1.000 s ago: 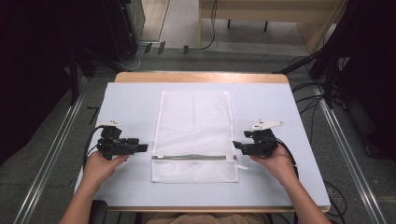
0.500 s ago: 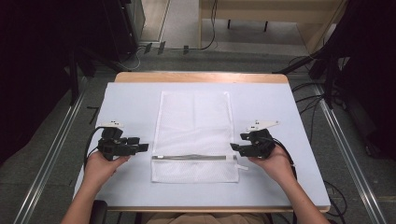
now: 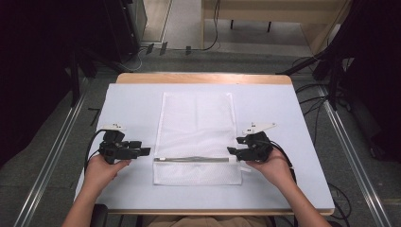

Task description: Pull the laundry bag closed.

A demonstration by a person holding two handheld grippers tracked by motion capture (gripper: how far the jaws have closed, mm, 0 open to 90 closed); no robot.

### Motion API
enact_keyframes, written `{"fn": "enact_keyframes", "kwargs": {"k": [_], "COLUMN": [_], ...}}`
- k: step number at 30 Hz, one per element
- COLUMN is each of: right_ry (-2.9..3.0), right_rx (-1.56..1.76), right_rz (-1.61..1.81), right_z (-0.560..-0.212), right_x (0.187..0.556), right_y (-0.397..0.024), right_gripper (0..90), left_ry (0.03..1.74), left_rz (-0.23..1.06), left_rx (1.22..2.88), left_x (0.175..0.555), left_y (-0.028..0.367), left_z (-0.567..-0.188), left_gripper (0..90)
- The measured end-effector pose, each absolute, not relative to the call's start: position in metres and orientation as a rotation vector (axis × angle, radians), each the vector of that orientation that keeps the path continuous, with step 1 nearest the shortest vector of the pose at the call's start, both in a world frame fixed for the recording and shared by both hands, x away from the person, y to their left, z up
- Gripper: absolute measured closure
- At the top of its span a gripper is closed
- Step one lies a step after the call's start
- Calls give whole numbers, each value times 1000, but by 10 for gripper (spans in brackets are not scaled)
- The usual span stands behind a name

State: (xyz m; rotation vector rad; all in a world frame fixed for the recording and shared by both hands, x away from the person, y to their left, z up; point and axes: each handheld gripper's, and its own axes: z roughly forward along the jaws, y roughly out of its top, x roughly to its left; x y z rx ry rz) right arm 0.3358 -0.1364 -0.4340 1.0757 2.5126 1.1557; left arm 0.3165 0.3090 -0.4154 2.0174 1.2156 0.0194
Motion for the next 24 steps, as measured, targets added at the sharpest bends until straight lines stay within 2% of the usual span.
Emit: {"fn": "enact_keyframes", "kwargs": {"k": [24], "right_ry": [2558], "right_rx": [956], "right_rz": [1183], "right_z": [-429], "right_x": [331], "right_y": [-103], "right_gripper": [515], "left_ry": [1244], "left_rz": [32], "left_rx": [1997], "left_x": [306], "left_y": [315], "left_z": [-414], "left_gripper": [416]}}
